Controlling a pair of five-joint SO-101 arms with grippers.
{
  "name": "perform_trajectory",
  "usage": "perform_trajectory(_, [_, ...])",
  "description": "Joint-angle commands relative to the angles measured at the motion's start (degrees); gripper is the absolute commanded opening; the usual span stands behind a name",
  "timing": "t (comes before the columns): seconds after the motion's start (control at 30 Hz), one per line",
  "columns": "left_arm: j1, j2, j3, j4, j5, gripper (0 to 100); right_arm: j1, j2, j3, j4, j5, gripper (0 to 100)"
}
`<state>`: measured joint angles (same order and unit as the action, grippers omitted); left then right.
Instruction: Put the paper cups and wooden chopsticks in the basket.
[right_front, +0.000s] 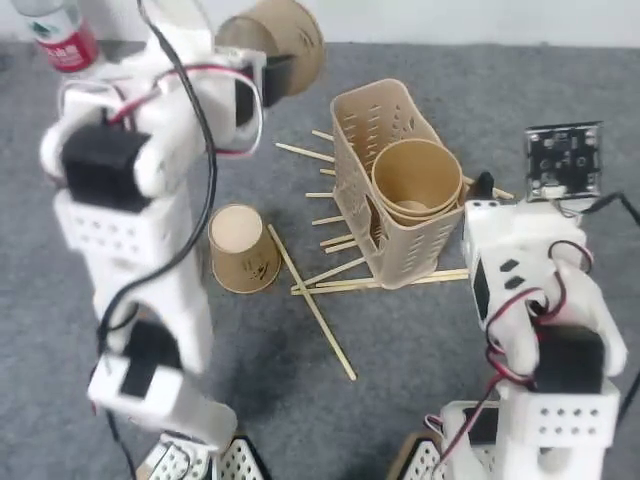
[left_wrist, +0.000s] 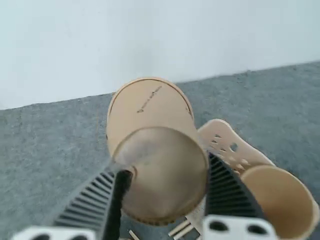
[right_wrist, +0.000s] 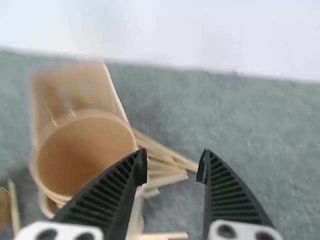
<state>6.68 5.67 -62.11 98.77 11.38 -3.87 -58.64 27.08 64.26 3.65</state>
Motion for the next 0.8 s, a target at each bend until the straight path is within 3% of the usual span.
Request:
perform_trajectory(0.0, [3.3, -10.5, 6.5, 1.8, 0.7, 2, -5.3, 0.2, -6.0, 0.1, -2.0, 17.2])
perform_trajectory(0.17, [9.6, -16.7, 13.3, 1.7, 0.7, 2, -12.9, 0.8, -6.2, -0.4, -2.0, 17.3])
perform_trajectory(0.37, [18.4, -20.0, 15.0, 1.7, 0.6, 2, -15.7, -1.9, -7.3, 0.9, 1.1, 17.3])
perform_trajectory(0.57, [19.8, -23.7, 16.5, 1.8, 0.1, 2, -17.9, -11.3, -7.3, 4.9, 5.0, 17.3])
perform_trajectory(0.77, [20.1, -34.3, 26.9, 1.8, -0.4, 7, -22.9, -18.1, -7.0, 9.3, 12.2, 17.3])
